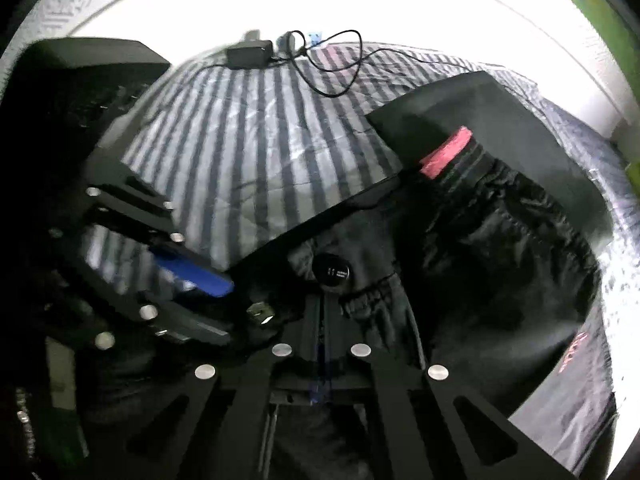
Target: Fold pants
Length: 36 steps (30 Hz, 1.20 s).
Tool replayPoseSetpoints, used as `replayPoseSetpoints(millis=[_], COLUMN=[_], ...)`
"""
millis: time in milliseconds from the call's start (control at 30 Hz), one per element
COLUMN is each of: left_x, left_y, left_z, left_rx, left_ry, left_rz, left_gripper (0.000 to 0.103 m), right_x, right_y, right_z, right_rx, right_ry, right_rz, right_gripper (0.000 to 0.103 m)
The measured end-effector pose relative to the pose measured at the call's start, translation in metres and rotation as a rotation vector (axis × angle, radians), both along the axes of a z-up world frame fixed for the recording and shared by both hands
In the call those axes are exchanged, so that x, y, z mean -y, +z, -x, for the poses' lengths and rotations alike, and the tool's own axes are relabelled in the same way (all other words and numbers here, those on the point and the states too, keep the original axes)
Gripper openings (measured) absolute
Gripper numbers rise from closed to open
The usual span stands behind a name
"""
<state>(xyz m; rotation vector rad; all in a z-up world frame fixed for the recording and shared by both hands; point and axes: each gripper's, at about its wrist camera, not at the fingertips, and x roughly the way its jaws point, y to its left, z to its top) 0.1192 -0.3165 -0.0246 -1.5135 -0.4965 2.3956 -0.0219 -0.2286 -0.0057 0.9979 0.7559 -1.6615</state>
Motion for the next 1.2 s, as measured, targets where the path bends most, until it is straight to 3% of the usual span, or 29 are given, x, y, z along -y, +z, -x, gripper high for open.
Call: replayPoseSetpoints(millis=[300, 600, 800, 1000, 1200], left_x=[0.000, 0.002, 0.001, -0.001, -0.009], left_y=[-0.001, -0.001, 0.000, 0.000, 0.010], left_z=[0.004, 0.006, 0.009, 0.012, 0.012], left_rx=[-0.002, -0.005, -0.022, -0.038, -0.080], left_ry=[-0.002, 0.000, -0.005, 0.029, 0.044], left_rz=[0.008, 0.010, 0.029, 0.055, 0.102], left_gripper=[0.030, 0.030, 0.030, 0.013, 0.010], right_x=[-0.010, -0.004, 0.003, 0.002, -0.008], right_y=[0.005, -0.005, -0.015, -0.006, 0.006], right_z=[-0.010, -0.019, -0.020, -0.016, -0.007], right_rx=[0.102, 0.096, 0.046, 0.028, 0.026], right_ry=[0.044, 0.099, 0.093, 0.073, 0.038], right_rz=[0.024, -0.031, -0.075, -0.060, -0.033], right_gripper=[0.001, 0.000, 0.000, 0.000, 0.000])
